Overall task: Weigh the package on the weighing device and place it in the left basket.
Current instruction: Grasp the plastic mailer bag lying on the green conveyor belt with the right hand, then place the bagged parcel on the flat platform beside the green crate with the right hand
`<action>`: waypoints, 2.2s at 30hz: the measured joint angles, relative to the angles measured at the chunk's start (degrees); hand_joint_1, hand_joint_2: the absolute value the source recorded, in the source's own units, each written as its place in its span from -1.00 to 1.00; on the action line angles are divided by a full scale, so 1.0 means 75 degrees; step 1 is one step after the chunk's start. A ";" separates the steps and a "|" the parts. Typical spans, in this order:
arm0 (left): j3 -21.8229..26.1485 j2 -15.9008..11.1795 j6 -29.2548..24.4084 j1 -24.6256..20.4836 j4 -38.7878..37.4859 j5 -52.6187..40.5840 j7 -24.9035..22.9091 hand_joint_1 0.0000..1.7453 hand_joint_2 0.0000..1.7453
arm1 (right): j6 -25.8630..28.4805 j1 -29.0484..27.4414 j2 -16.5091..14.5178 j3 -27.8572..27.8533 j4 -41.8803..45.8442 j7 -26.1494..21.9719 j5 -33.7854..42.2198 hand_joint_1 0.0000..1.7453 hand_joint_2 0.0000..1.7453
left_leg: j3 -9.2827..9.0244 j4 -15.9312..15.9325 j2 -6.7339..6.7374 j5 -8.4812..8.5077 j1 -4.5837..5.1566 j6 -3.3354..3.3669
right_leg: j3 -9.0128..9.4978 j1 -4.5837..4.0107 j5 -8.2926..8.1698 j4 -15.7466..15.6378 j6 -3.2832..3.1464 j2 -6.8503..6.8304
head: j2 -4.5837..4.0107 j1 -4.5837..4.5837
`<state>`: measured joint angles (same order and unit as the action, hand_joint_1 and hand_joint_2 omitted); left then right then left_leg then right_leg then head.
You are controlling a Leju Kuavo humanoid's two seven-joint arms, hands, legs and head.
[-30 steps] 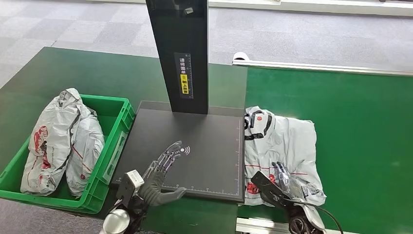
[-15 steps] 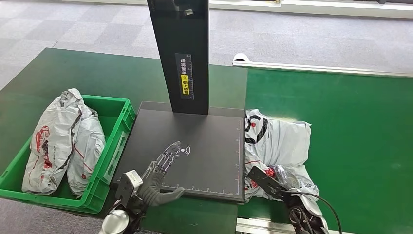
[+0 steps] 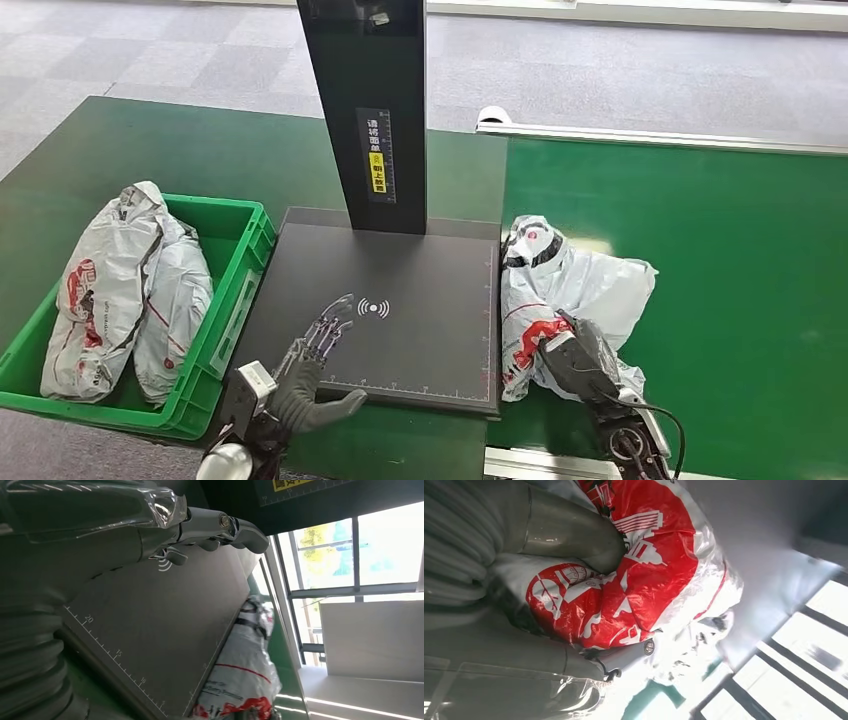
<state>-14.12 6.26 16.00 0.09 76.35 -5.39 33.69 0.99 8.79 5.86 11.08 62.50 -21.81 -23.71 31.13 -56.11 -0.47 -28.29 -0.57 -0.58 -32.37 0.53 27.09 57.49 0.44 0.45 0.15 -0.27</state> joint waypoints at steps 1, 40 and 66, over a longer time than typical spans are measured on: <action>0.0000 -0.0005 -0.0006 0.0005 0.0010 -0.0001 0.0008 -1.00 1.00 | 0.0058 -0.0034 0.0006 -0.0037 0.0156 -0.0117 0.0113 1.00 1.00 | 0.0001 0.0000 0.0001 0.0000 0.0000 0.0000 | -0.0001 0.0000 0.0000 0.0000 0.0000 0.0001 | -0.0001 0.0001; -0.0013 -0.0020 -0.0029 -0.0164 0.0168 -0.0373 0.0063 -1.00 1.00 | -0.1114 -0.0511 -0.0201 0.0744 0.3181 -0.0200 -0.1913 1.00 1.00 | 0.0000 0.0002 -0.0019 0.0004 0.0000 0.0001 | 0.0011 0.0000 0.0000 0.0000 0.0000 -0.0020 | -0.0001 0.0001; -0.0029 -0.0025 -0.0215 -0.0336 -0.0059 -0.0224 -0.0086 -1.00 1.00 | -0.3417 0.0809 0.0724 0.2927 0.0399 -0.1018 0.0818 1.00 1.00 | -0.0067 0.0000 0.0034 -0.0012 0.0000 -0.0001 | 0.0055 -0.0001 -0.0004 -0.0001 -0.0003 0.0038 | -0.0001 0.0000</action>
<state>-14.34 6.08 14.39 -2.43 75.90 -7.07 33.04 -24.64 14.86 11.29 33.03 65.50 -29.45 -17.57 30.62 -56.11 -0.21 -28.38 -0.57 -0.59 -31.96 0.52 27.06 57.48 0.41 0.73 0.14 -0.27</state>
